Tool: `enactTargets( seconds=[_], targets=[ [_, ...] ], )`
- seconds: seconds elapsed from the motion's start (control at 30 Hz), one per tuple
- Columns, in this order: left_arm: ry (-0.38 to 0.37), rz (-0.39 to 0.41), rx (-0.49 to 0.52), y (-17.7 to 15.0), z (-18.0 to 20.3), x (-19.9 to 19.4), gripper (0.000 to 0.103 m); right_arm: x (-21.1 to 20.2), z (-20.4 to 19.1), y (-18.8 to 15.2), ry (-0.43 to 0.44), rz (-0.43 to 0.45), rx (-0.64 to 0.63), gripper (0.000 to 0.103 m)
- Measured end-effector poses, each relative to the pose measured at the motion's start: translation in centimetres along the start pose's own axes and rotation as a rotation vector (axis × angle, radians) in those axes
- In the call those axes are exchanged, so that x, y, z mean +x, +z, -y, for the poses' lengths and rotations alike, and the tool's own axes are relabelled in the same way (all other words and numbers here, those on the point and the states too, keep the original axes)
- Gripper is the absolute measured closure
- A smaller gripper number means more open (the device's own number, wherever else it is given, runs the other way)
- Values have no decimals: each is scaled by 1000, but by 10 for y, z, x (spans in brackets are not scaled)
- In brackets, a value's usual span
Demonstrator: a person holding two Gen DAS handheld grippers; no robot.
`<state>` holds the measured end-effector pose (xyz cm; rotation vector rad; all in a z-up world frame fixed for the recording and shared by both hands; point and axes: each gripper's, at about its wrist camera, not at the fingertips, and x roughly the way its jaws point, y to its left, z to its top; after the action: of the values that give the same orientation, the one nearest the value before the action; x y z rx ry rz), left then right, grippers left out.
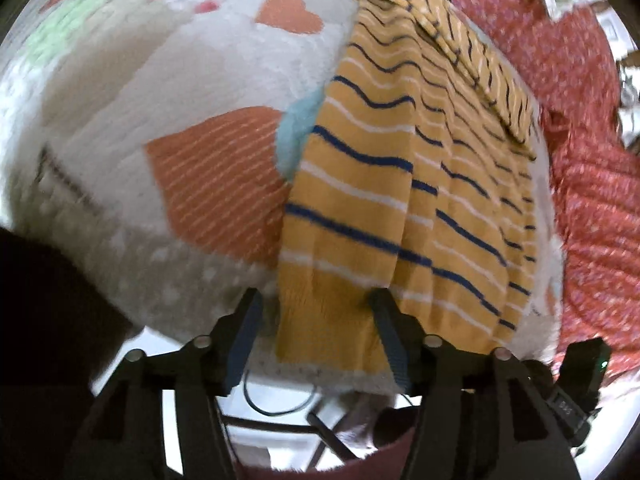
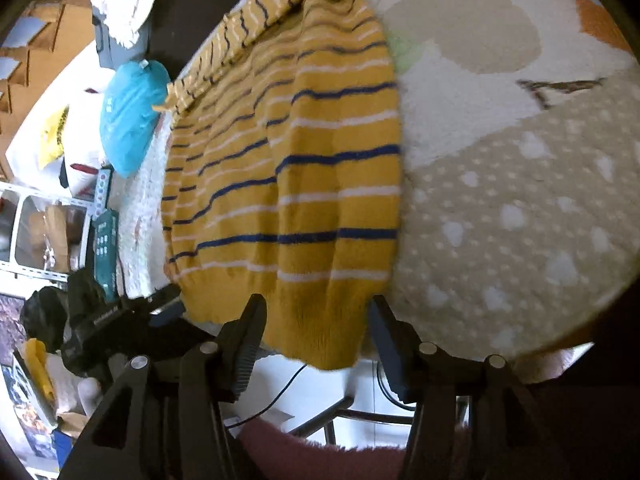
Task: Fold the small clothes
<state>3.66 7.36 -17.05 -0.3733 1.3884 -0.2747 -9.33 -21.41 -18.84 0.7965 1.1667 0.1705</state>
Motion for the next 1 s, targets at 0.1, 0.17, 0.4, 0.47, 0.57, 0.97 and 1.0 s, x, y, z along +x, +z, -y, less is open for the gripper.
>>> enactTargets(
  seconds=[0.1,0.17,0.4,0.47,0.57,0.97,1.0],
  targets=[
    [-4,-7,30,1,9,8,30,12,-7,2,17,-2,-18,43],
    [-39,-20,46,-2,14,8,30,16,-13,3,26,5,-50,43],
    [-91,-89,65,-8,15,-4,92,25,-29,1,2,-31,-111,95],
    [-125,-62,52,-8,17,-21,92,9,-36,1,28,-2,-121,95],
    [-167,-13,58,-5,25,-48,92,-15,-48,6,72,49,-132,95],
    [-181,95,58,36,55,-89,92,-58,-84,47,160,155,-159,95],
    [-179,100,59,40,56,-90,93,-59,-85,50,171,157,-154,95]
  ],
)
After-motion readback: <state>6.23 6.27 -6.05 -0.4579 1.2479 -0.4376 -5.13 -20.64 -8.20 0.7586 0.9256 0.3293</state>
